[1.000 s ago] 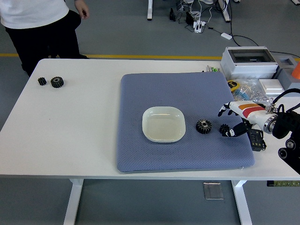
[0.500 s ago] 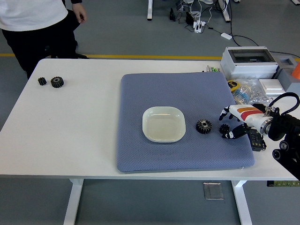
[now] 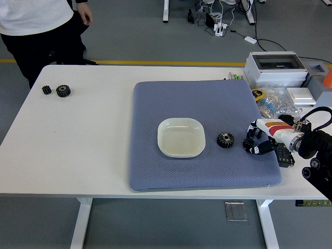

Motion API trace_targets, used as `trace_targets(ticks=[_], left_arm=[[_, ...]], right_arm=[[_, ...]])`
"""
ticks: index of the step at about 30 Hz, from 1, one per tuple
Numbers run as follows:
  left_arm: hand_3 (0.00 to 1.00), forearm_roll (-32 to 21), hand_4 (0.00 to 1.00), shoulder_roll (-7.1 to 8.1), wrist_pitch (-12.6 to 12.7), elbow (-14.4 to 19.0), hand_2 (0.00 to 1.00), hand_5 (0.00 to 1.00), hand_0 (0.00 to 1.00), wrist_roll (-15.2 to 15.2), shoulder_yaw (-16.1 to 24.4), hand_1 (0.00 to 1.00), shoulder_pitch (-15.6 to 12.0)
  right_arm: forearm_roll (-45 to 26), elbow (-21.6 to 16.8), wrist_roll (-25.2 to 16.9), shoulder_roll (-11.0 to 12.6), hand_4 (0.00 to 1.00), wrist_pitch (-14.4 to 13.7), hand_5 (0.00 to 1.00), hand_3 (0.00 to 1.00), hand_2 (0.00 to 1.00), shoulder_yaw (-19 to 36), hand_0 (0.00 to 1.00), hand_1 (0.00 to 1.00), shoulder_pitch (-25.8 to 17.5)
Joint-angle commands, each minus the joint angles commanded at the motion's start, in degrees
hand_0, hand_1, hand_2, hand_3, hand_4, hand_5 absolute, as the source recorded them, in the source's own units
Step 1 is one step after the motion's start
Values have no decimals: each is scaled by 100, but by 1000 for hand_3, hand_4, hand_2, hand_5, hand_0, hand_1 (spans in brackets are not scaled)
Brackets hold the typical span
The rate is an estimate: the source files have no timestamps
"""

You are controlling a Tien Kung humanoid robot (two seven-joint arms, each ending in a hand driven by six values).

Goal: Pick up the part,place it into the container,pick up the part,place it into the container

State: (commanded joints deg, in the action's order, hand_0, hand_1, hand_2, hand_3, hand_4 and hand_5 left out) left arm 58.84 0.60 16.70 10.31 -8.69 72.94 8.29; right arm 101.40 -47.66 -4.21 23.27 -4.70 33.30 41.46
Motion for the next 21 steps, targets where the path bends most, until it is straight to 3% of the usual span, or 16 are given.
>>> trace_targets(ticks=[11, 12, 21], left_arm=[[559, -28, 650, -1, -5, 0, 650, 573, 620, -1, -29, 589, 5], [559, -20, 650, -3, -4, 0, 650, 573, 620, -1, -23, 589, 5], [559, -37, 650, 4, -9, 0, 650, 573, 621, -5, -47, 590, -18]], right_arm=[[-123, 103, -78, -6, 695, -136, 304, 477, 486, -12, 188, 402, -35], [-134, 98, -88, -5, 683, -146, 338, 477, 474, -4, 142, 369, -39], [-176, 27, -120, 20, 681, -166, 350, 478, 472, 21, 134, 360, -77]])
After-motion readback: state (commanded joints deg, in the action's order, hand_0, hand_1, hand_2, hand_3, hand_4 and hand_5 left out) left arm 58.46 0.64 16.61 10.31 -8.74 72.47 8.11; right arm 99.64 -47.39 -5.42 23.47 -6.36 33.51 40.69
